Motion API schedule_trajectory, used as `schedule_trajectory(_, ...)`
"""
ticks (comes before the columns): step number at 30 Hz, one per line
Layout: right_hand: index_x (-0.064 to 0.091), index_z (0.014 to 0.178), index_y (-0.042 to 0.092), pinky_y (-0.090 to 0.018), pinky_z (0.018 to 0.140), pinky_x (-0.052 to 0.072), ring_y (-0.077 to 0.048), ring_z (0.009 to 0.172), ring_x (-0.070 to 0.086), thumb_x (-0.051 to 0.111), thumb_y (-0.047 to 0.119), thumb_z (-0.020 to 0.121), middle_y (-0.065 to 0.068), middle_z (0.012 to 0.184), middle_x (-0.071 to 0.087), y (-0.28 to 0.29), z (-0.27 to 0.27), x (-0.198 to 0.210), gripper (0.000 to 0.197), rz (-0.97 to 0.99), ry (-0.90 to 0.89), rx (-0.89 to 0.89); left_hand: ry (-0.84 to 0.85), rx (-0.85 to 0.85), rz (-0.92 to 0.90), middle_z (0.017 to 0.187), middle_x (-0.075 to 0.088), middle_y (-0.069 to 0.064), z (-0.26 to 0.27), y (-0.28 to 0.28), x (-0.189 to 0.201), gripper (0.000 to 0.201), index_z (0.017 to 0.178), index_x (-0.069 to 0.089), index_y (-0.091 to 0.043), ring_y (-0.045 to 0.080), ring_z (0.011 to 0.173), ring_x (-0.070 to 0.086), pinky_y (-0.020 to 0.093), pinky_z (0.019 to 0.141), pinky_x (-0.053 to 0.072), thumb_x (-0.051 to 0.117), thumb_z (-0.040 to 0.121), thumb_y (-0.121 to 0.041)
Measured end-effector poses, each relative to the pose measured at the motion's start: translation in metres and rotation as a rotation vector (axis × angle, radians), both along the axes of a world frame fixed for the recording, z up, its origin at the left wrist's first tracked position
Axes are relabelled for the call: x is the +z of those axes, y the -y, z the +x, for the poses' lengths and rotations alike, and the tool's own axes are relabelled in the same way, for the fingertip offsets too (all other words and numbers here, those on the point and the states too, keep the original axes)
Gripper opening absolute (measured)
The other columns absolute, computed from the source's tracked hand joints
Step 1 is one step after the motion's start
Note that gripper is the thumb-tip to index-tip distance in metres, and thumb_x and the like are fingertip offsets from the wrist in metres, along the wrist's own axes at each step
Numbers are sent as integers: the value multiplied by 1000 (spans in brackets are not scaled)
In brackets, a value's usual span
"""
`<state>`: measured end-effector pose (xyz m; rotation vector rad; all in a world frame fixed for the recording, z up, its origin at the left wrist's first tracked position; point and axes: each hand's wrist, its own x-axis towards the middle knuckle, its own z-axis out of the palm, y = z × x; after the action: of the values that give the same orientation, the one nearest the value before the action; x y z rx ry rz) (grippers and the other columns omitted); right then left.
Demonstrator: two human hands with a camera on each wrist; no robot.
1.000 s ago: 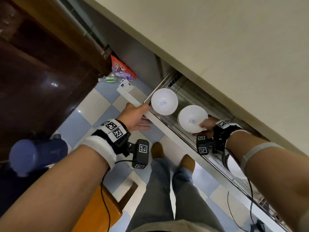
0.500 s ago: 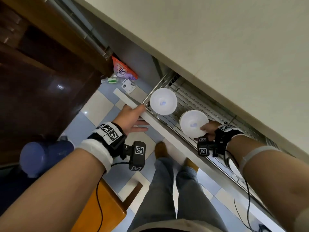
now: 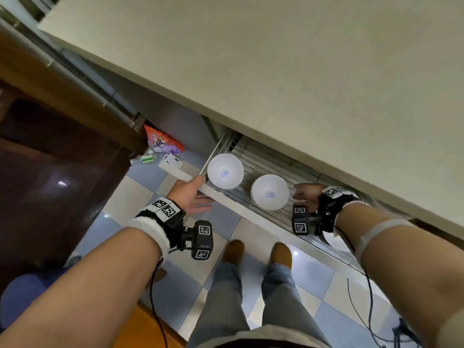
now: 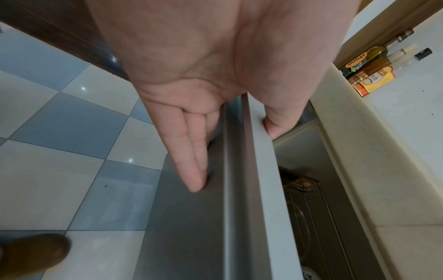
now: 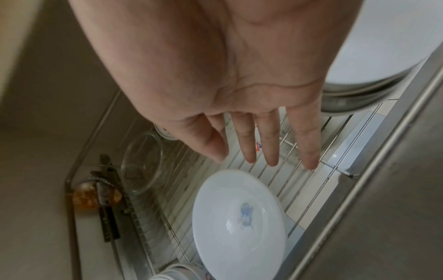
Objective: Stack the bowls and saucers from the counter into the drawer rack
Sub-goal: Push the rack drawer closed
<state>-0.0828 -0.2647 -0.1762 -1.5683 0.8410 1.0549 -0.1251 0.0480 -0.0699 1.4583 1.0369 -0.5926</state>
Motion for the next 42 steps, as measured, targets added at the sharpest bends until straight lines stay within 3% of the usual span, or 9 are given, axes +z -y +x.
schedule_trajectory(3,59,116,10,-44,87,54,-33,92,67,52,13,99,-13,124,65,5,-17,50,18,30,-5,-188,3,-43,-55,117,71,22,-2,-5,0,22,104,65,-9,32,97,73,46,84,59,55,96,-28)
schedule_trajectory(7,63,114,2,-37,63,58,-31,89,75,46,11,102,-14,101,76,24,-58,102,23,12,65,-330,-5,-82,-142,126,65,20,-7,-10,2,44,130,53,-9,33,94,72,44,73,60,57,98,-39)
schedule_trajectory(15,59,77,7,-18,38,47,-19,44,68,54,24,96,-8,58,73,29,-176,146,26,-119,171,-730,-26,-219,-243,137,55,31,-9,-4,12,46,146,37,-3,41,115,62,48,100,51,47,103,-18)
schedule_trajectory(19,60,94,-5,-32,49,58,-33,62,75,51,10,95,-23,85,73,21,-216,140,18,-63,132,-958,5,-215,-279,148,44,30,-15,0,4,44,146,34,4,42,134,50,47,109,43,34,103,-2)
schedule_trajectory(24,40,136,-14,-43,106,47,-38,131,52,32,1,101,-31,137,53,8,-209,143,38,98,211,-1168,-3,-160,-353,157,32,27,-11,-2,-4,45,150,26,9,40,146,33,46,121,26,25,107,-4)
schedule_trajectory(33,44,131,-14,-33,115,39,-29,136,50,30,-2,101,-23,142,54,19,-191,146,35,224,215,-1319,-5,-174,-342,153,38,23,17,14,4,34,121,49,7,40,146,31,45,122,24,19,105,1)
schedule_trajectory(36,45,133,-11,-30,118,33,-26,139,47,29,0,102,-18,146,52,30,-181,150,36,347,209,-1357,-4,-227,-301,129,58,27,25,30,9,21,109,51,6,36,134,50,46,114,39,33,99,10)
schedule_trajectory(39,53,107,-12,-36,107,48,-30,124,61,35,-3,99,-22,130,63,34,-167,153,22,292,259,-1293,40,-247,-248,133,59,22,33,47,16,21,109,54,2,32,125,60,42,104,49,41,94,9)
schedule_trajectory(42,53,119,-14,-33,83,59,-30,105,71,42,-8,94,-26,116,69,40,-154,149,28,197,323,-1262,54,-223,-279,141,55,19,43,60,21,15,100,54,-7,31,122,62,45,105,46,46,92,2)
